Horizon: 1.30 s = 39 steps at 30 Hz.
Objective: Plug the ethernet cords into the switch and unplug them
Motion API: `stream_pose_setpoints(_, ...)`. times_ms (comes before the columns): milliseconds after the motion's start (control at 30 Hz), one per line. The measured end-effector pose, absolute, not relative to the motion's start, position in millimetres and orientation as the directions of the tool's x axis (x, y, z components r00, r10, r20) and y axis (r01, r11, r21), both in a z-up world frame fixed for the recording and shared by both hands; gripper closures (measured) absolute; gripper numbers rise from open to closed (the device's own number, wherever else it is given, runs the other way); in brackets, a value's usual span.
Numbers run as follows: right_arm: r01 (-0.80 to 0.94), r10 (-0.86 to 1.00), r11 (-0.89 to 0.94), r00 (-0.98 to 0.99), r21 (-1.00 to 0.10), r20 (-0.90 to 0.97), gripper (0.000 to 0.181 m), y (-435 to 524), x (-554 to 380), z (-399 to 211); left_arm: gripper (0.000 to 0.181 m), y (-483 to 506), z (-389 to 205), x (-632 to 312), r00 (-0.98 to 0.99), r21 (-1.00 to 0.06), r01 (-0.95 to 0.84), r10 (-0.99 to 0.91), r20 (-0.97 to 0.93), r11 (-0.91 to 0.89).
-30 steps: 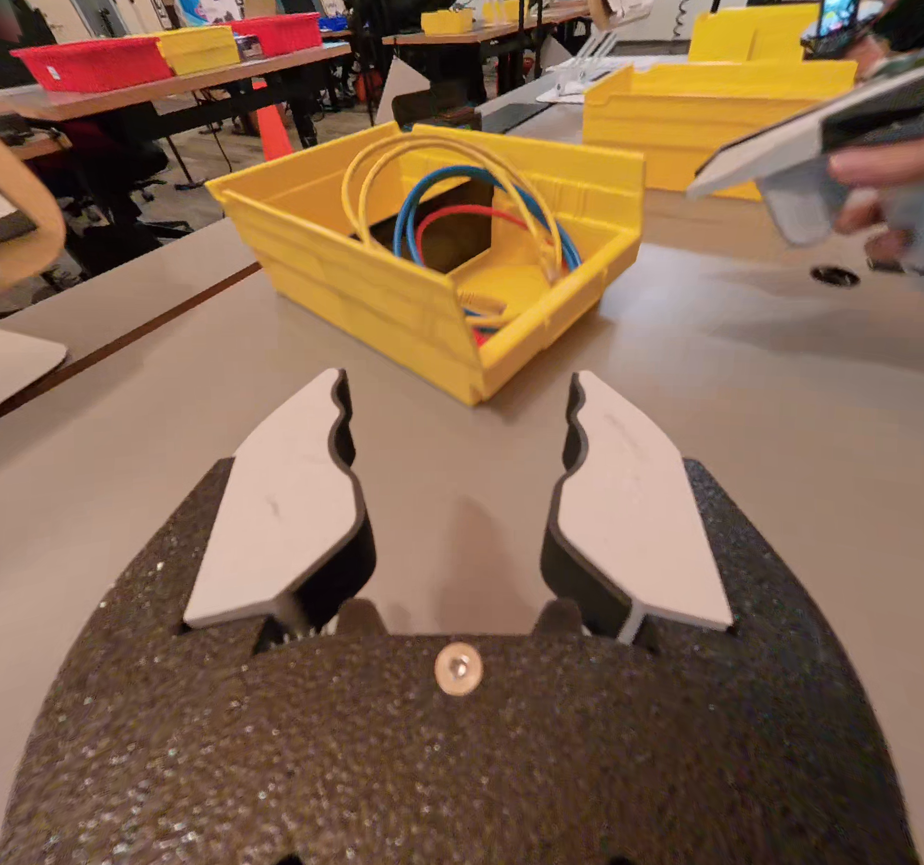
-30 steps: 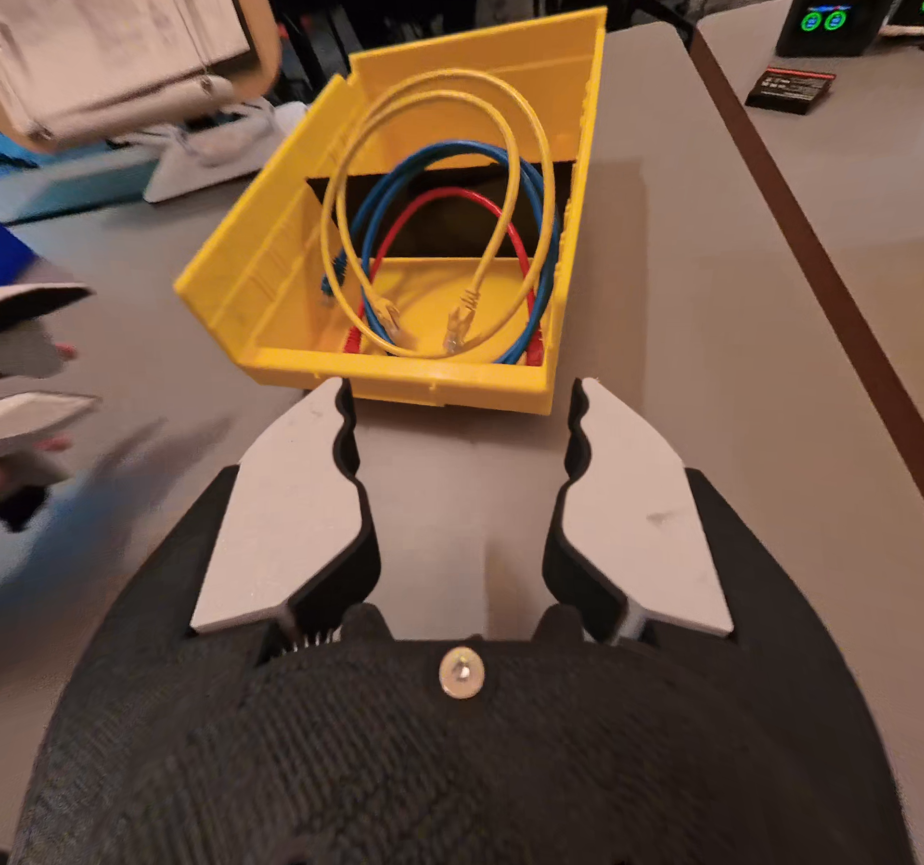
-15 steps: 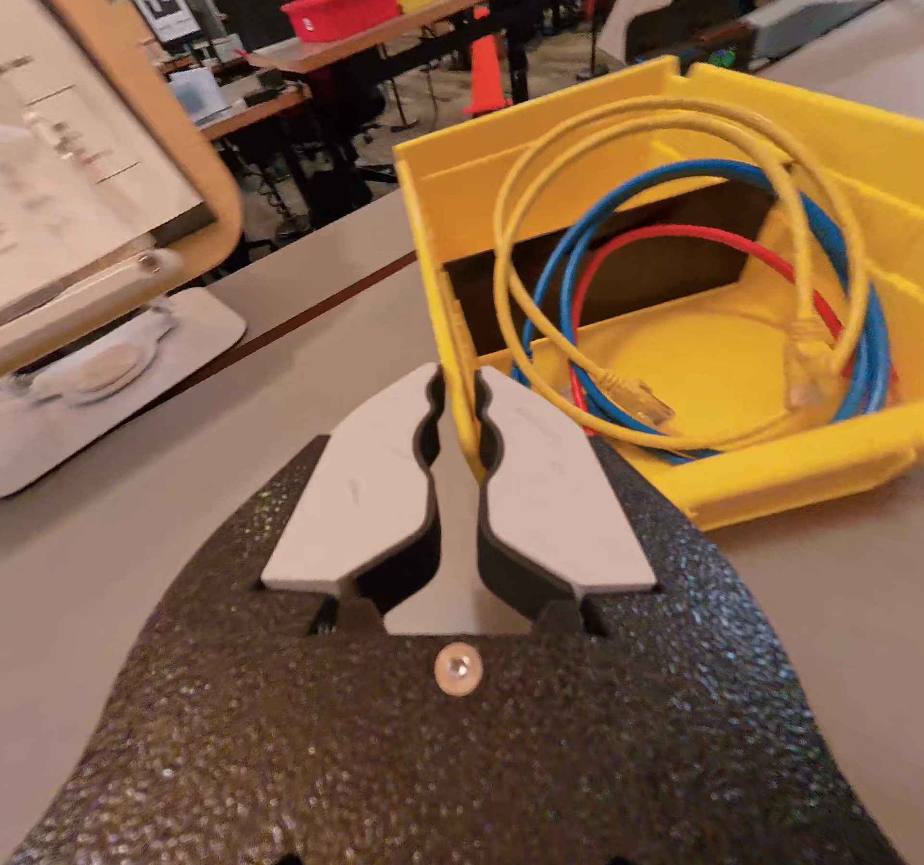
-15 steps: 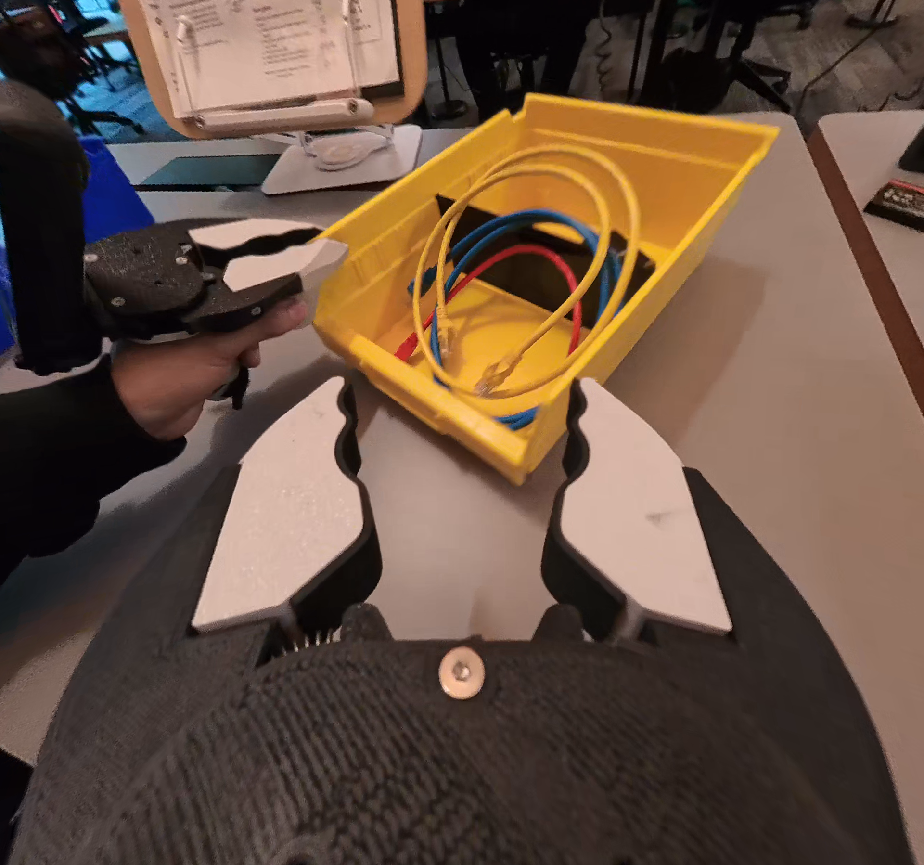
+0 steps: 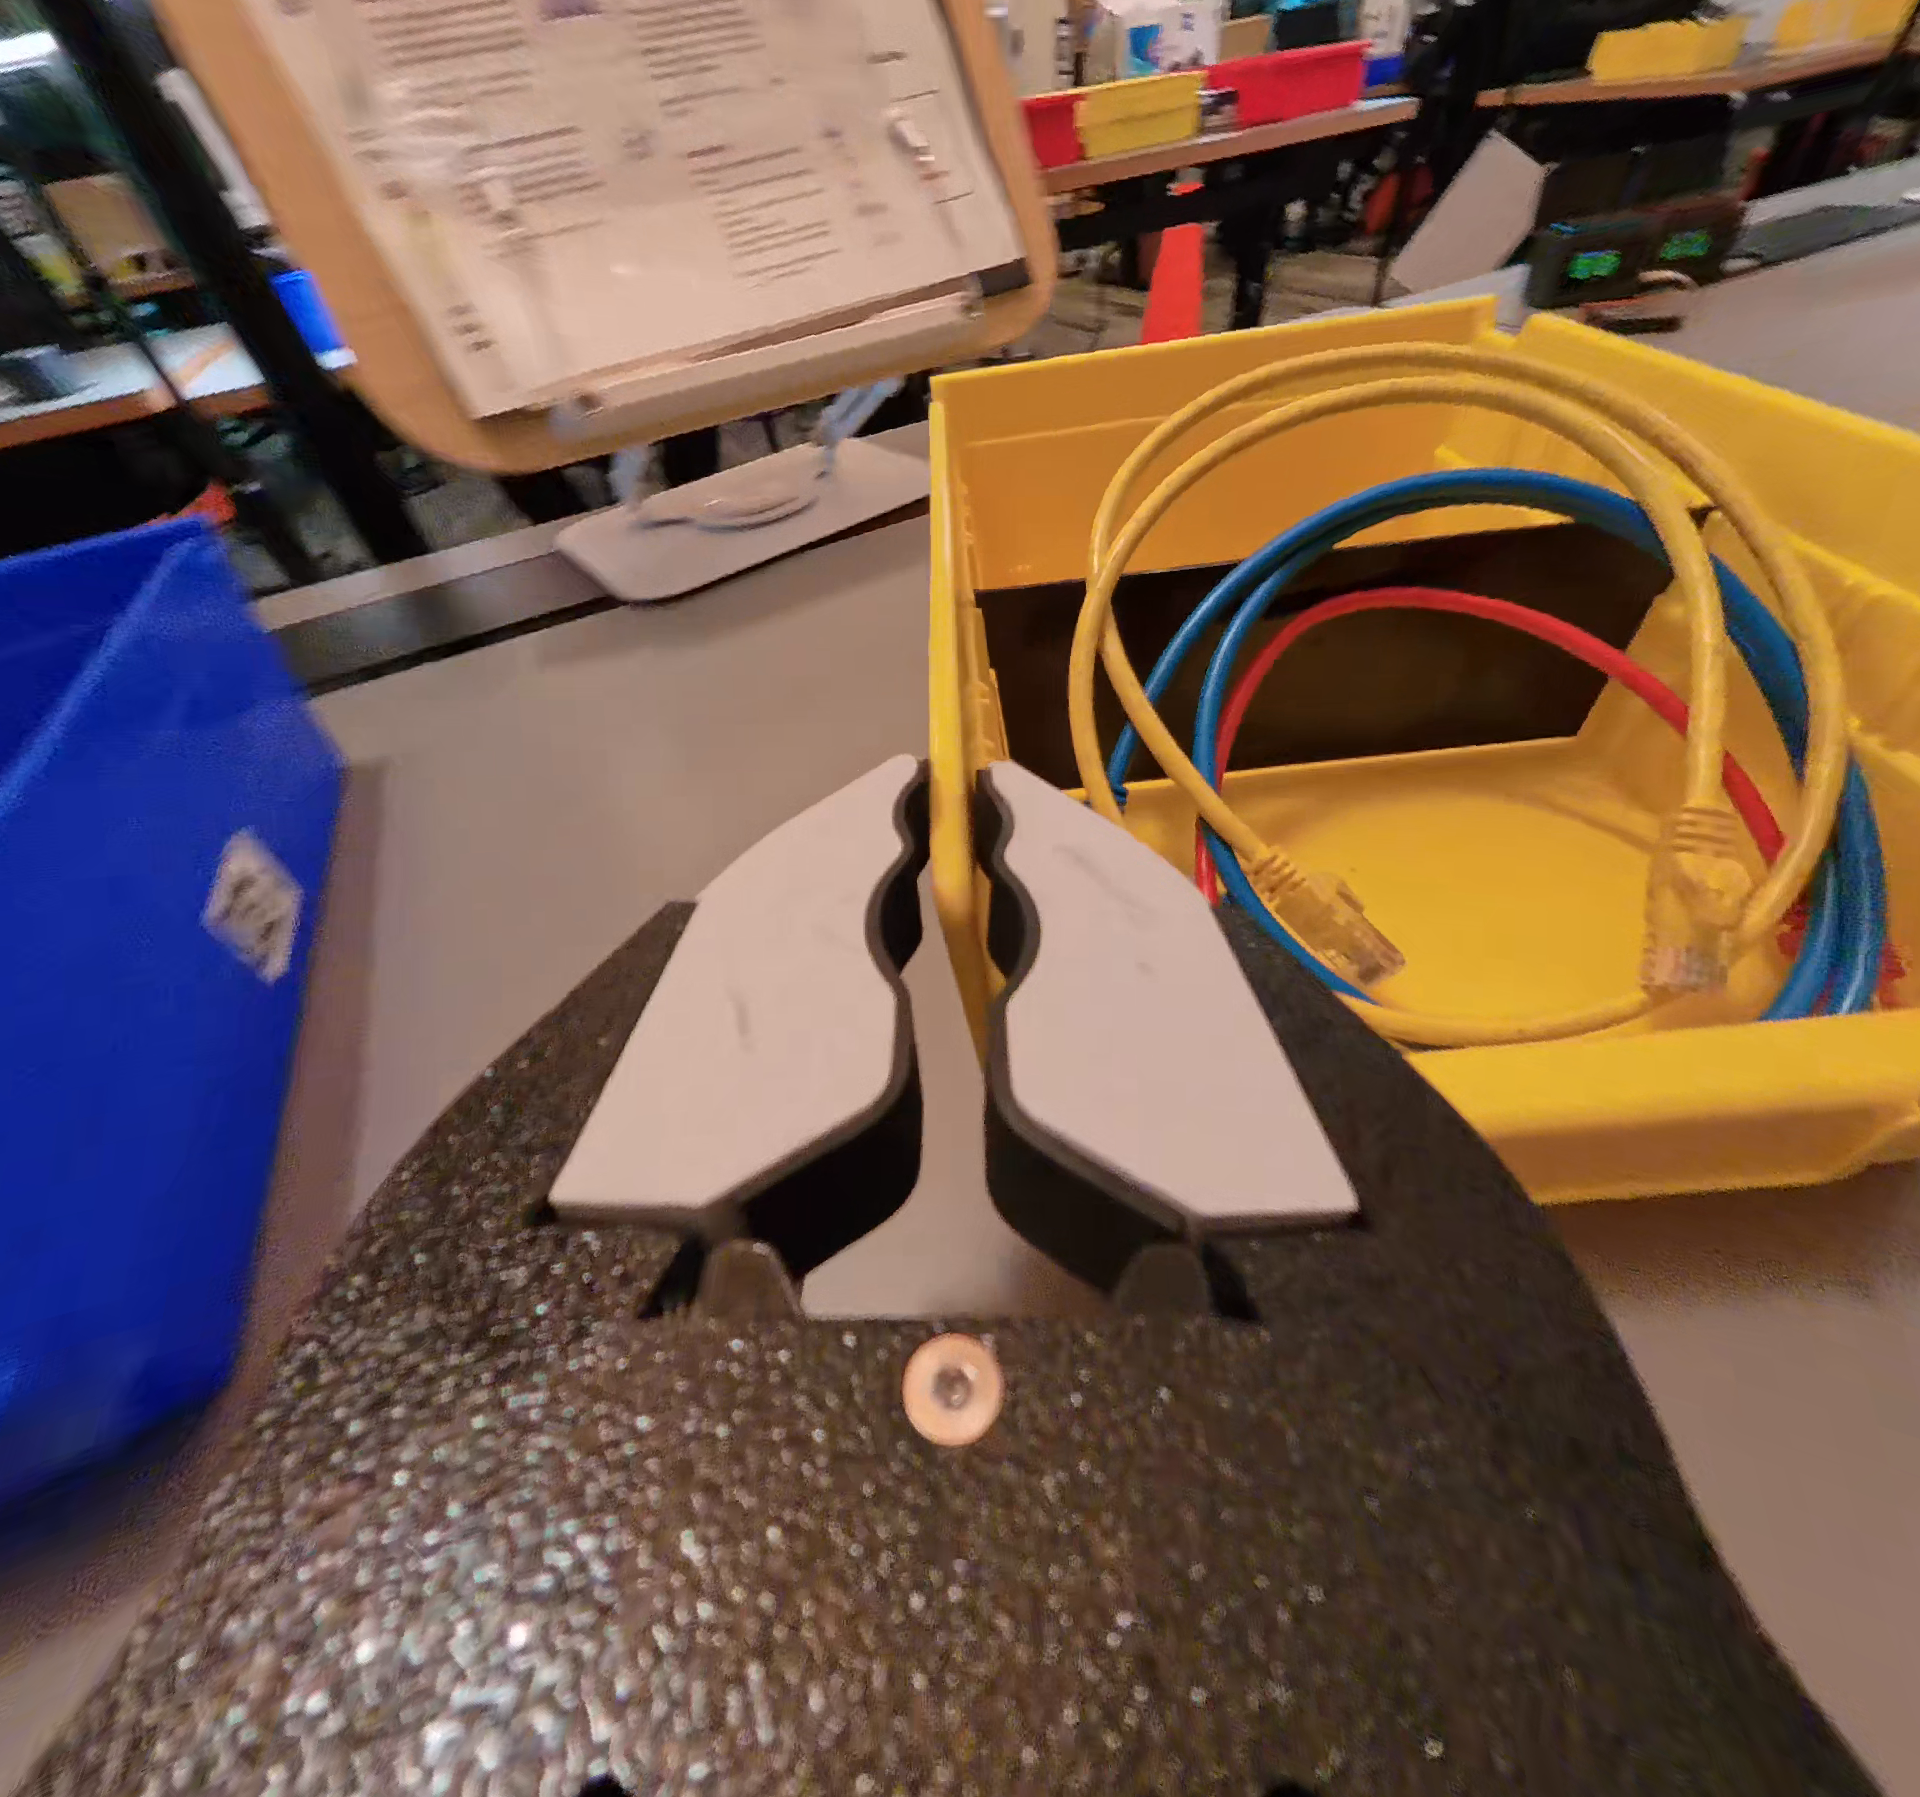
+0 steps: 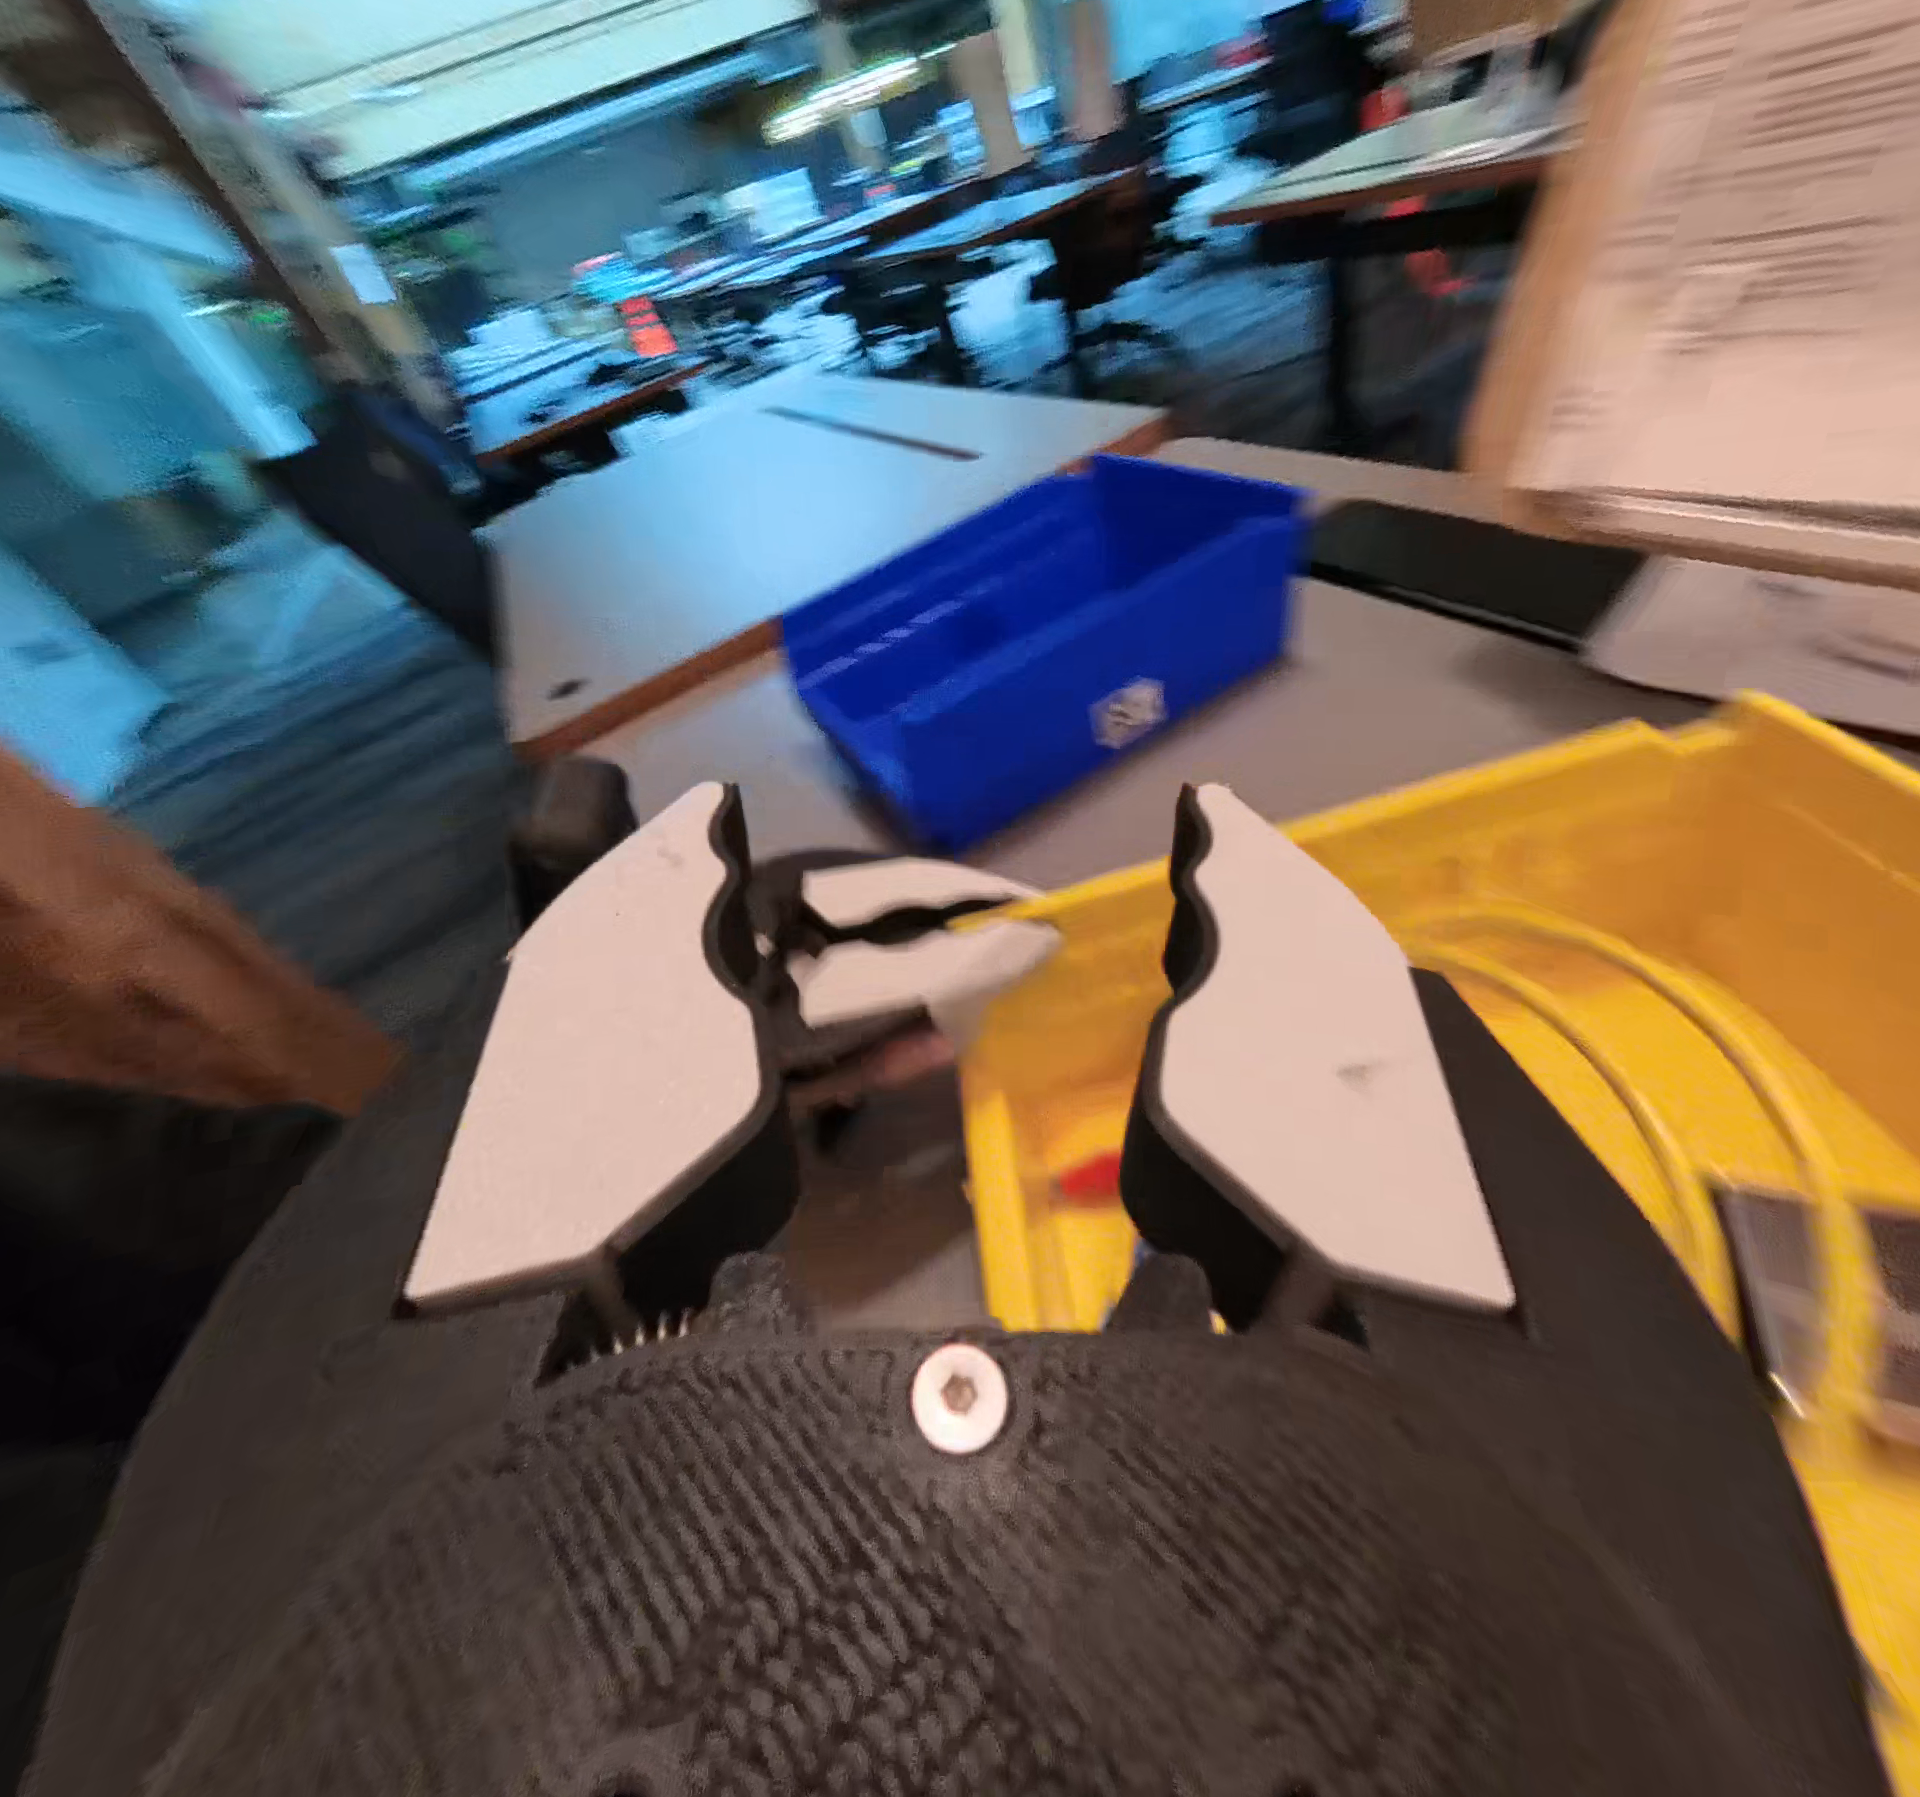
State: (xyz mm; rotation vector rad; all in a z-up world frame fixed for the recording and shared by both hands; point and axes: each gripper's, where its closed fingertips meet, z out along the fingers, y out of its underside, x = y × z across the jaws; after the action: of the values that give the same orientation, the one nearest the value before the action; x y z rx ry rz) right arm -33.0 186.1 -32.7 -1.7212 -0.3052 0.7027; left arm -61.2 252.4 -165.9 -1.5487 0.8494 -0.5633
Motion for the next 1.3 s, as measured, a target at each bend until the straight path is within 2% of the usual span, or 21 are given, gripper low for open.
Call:
stream_pose_setpoints(33,-0.145,0.602,-0.289,0.742,-0.946,-0.297,0.101,202.0,-59.6,-24.9,0.175,254.0,-165.5,-77.2,0.639,-0.981,-0.191,-0.762,-0.111,-0.018)
stream_pose_setpoints(133,-0.090,0.575,-0.375,0.758,-0.923,-0.307,0.088,276.9,-105.4,-24.1,0.175,257.2,-164.3,-112.0,0.693,-0.986,-0.166,-0.714,-0.100,-0.024)
stream_pose_setpoints(233,-0.077,0.466,-0.595,0.778,-0.800,-0.421,0.080,349.0,-137.1,-53.7,0.175,262.3,-161.5,-130.8,0.726,-0.985,-0.169,-0.673,-0.140,0.023)
stream_pose_setpoints(400,-0.153,0.217,-0.823,0.805,-0.547,-0.552,0.090,427.4,-162.6,-121.0,0.174,272.5,-160.5,-144.8,0.742,-0.984,-0.175,-0.651,-0.160,0.042)
stream_pose_setpoints(500,-0.214,0.115,-0.859,0.805,-0.466,-0.582,0.116,455.6,-166.7,-150.8,0.175,273.8,-160.4,-148.0,0.735,-0.983,-0.176,-0.659,-0.161,0.045)
stream_pose_setpoints(633,-0.245,-0.003,-0.871,0.870,-0.426,-0.493,0.112,477.9,-151.1,-186.6,0.175,276.3,-160.5,-150.6,0.735,-0.987,-0.157,-0.665,-0.134,0.025)
stream_pose_setpoints(700,-0.209,0.018,-0.890,0.872,-0.405,-0.489,0.113,478.8,-160.1,-201.4,0.175,277.9,-160.5,-151.5,0.733,-0.988,-0.153,-0.668,-0.128,0.021)
stream_pose_setpoints(767,-0.142,0.055,-0.933,0.852,-0.331,-0.520,0.115,469.0,-179.7,-220.1,0.175,279.7,-160.5,-152.6,0.733,-0.988,-0.155,-0.667,-0.131,0.024)
stream_pose_setpoints(800,-0.132,0.058,-0.939,0.850,-0.317,-0.524,0.109,468.2,-185.4,-226.7,0.175,280.2,-160.6,-153.0,0.734,-0.988,-0.155,-0.666,-0.130,0.023)
stream_pose_setpoints(900,-0.107,0.088,-0.926,0.872,-0.361,-0.482,0.104,473.4,-187.8,-236.6,0.175,280.4,-160.5,-153.1,0.732,-0.989,-0.149,-0.671,-0.122,0.018)
stream_pose_setpoints(1000,-0.105,0.046,-0.928,0.920,-0.358,-0.390,0.138,475.5,-172.4,-240.5,0.176,281.0,-160.4,-154.0,0.729,-0.991,-0.137,-0.676,-0.105,0.007)
stream_pose_setpoints(1033,-0.083,0.058,-0.928,0.931,-0.364,-0.361,0.143,474.8,-167.9,-240.6,0.176,280.9,-160.5,-154.1,0.726,-0.990,-0.139,-0.679,-0.108,0.009)
stream_pose_setpoints(1167,-0.063,0.090,-0.915,0.932,-0.399,-0.352,0.142,476.4,-156.1,-224.3,0.175,280.8,-160.1,-154.6,0.727,-0.987,-0.159,-0.672,-0.140,0.034)
stream_pose_setpoints(1300,-0.033,0.166,-0.871,0.919,-0.490,-0.357,0.143,481.1,-135.2,-168.1,0.174,280.7,-159.5,-154.8,0.727,-0.984,-0.168,-0.668,-0.159,0.052)
